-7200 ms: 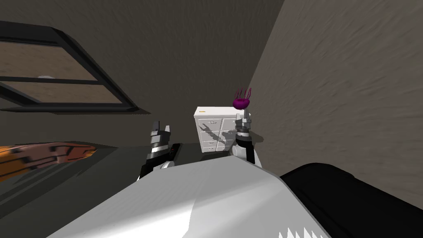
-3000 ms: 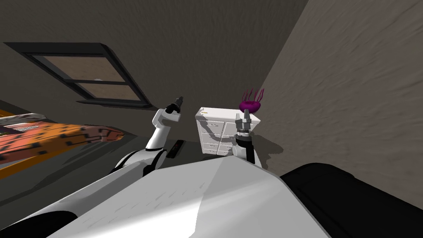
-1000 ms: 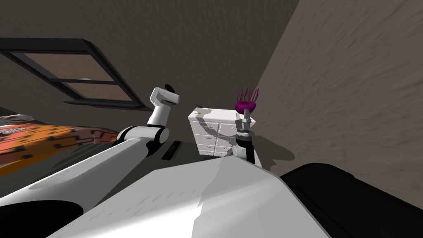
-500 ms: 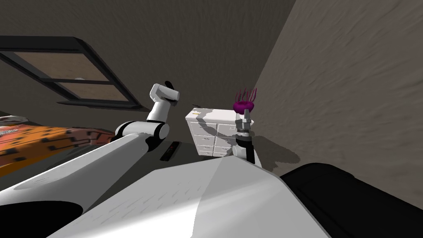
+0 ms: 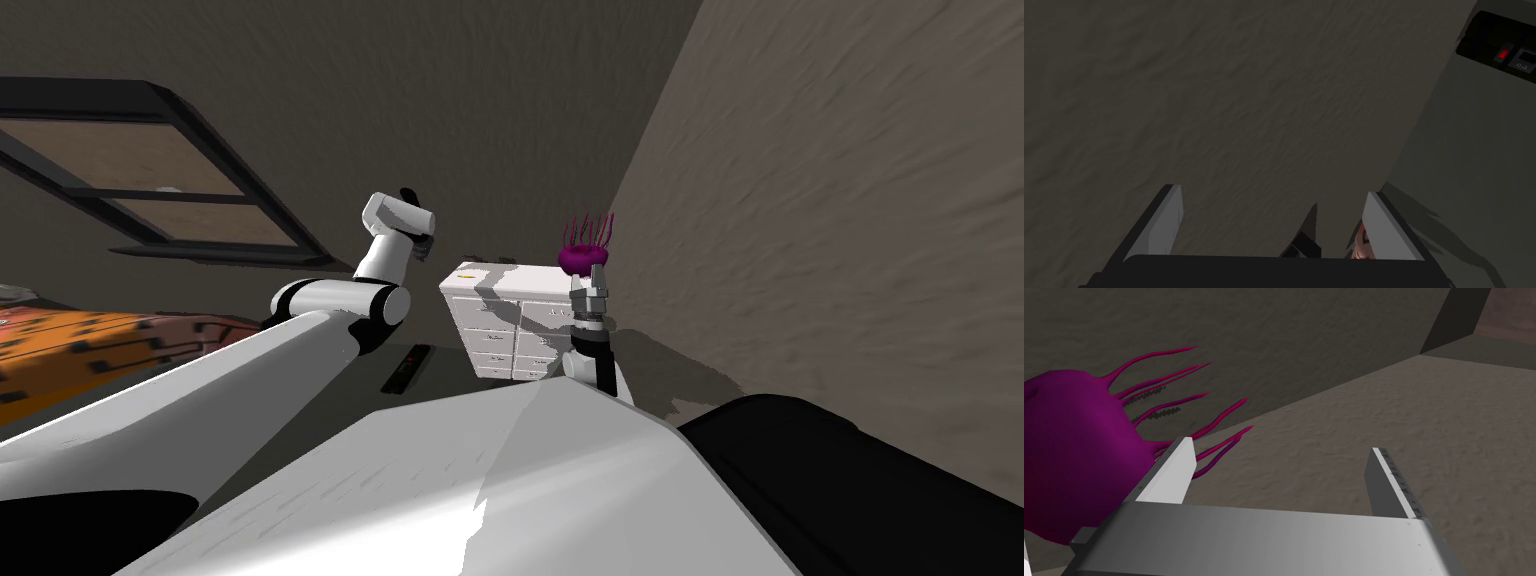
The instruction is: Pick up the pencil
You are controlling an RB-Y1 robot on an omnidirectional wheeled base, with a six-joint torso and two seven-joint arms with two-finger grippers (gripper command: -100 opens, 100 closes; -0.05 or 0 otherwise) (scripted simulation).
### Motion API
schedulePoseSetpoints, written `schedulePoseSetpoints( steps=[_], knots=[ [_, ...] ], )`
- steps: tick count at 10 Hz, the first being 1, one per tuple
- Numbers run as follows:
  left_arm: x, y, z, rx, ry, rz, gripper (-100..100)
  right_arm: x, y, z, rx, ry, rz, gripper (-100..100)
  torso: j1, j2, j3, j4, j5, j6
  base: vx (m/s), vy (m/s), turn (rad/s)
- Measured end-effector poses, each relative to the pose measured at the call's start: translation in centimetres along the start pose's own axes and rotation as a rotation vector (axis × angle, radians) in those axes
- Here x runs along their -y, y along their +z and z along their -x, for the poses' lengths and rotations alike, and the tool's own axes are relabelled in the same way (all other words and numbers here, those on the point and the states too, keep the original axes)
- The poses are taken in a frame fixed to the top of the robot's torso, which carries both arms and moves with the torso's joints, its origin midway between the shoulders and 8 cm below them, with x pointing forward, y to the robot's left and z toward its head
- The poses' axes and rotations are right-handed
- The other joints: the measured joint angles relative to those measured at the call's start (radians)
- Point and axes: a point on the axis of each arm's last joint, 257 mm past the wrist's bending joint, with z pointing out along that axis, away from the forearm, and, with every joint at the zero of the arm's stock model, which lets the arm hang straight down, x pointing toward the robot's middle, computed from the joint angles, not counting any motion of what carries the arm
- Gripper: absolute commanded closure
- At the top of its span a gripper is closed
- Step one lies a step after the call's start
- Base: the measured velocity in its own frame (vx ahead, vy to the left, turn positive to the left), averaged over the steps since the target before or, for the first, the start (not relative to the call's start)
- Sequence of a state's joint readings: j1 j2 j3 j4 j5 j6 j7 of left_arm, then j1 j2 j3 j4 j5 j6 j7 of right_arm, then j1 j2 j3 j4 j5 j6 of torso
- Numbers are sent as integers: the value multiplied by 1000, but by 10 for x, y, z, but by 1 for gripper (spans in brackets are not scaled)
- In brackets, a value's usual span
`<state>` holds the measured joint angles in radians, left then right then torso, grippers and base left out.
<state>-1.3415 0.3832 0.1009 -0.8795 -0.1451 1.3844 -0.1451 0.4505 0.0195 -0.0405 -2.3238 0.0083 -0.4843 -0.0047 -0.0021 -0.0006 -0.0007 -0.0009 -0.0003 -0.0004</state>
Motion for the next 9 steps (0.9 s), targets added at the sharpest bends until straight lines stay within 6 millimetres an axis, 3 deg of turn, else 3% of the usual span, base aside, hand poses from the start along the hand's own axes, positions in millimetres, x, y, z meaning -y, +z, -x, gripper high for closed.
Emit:
schedulePoseSetpoints(
  steps=[9],
  knots=[
    [-47,-18,-28,-120,-19,267,-100,0,0,0,0,0,0,0,1,0,0,0,0,0,16,-42,-28]
  ],
)
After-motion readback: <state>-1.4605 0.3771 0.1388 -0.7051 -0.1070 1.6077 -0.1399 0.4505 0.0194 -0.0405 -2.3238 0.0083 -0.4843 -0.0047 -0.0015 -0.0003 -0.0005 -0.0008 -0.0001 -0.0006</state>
